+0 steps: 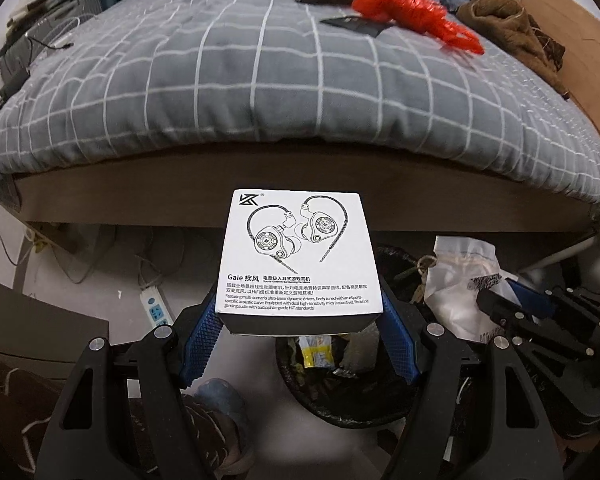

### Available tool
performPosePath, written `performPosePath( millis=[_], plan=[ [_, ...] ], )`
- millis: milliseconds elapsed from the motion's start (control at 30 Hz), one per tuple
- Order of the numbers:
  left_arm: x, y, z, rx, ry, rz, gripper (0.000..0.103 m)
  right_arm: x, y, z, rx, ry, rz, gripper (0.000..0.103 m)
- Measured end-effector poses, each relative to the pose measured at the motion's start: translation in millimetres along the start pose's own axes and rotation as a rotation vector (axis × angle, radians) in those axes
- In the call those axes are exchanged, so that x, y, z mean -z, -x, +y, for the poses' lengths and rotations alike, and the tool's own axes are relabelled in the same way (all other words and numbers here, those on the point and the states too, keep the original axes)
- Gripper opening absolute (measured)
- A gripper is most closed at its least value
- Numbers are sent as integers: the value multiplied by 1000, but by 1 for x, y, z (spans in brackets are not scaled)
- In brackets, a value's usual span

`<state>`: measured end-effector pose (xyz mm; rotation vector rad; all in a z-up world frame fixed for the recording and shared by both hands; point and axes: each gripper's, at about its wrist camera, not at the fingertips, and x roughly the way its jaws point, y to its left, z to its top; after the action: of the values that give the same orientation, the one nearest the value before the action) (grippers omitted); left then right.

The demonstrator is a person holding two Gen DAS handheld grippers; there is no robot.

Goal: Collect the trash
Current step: 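Carry the white box and clear bag in both tools over the trash bin, then open the right tool to drop the clear bag into the bin, then open the left tool to drop the white box into the bin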

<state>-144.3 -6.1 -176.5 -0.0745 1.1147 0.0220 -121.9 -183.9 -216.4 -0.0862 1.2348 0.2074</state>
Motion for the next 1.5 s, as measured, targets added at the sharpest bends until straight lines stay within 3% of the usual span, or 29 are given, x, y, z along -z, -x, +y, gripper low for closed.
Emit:
performPosePath(
  millis=[233,367,567,867,1100,1333,1500],
  plan=[
    [4,-17,10,-22,10,34,70,-6,-16,13,-3,11,43,30],
    [3,-22,13,-24,8,38,70,-9,-14,13,6,12,18,44],
    [3,-35,1,-11,-10,54,70,-11,-2,-9,55,-16,-24,75],
    [-1,-50,-46,34,-85,77,70,2,13,-59,124,-100,-52,94],
    [0,-60,-79,58,-137,94,70,8,19,-94,150,-173,-71,94],
    [2,-60,-93,56,-169,79,71,8,19,-103,151,-201,-80,94],
    [-2,-51,-94,27,-166,40,87,3,24,-97,156,-181,-100,94]
  ],
)
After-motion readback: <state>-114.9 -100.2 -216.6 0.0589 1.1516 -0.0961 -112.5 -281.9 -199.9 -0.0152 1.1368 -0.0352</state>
